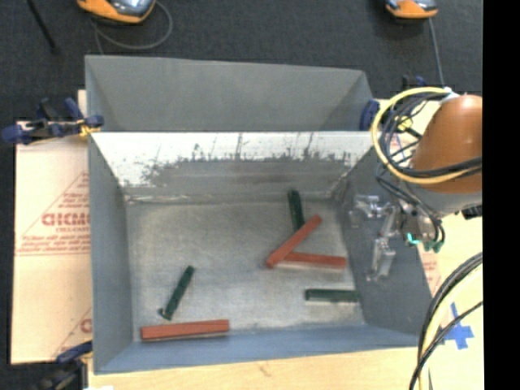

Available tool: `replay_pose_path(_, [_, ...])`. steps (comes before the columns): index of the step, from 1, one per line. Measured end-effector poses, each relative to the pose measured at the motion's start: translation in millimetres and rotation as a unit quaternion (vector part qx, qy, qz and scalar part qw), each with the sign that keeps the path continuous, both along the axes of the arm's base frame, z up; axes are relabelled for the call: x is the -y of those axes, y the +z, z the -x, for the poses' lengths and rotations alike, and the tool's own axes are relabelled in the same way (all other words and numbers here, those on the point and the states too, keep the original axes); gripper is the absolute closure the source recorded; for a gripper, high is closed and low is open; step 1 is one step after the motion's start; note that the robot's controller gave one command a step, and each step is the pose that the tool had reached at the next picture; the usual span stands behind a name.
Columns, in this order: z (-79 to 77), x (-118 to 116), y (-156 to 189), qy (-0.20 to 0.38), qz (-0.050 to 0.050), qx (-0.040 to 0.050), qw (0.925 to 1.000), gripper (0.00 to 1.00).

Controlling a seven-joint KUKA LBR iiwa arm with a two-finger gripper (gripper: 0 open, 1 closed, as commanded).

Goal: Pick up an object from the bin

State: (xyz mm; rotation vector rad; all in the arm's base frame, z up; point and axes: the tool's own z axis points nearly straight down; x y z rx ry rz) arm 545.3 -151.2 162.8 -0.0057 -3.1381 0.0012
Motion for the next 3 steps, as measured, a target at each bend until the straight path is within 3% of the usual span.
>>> replay_pose_path(1, [-12.5, 0, -96, -0.057, -0.001, 0.0009, 0.9984, 0.00])
replay_pose_path(2, [-14.0, 1, -92, -0.054, 0.001, 0.0038, 0.9985, 1.00])
replay_pose_path(3, [-29.6, -17, 59, -0.029, 0.002, 0.0084, 0.9995, 1.00])
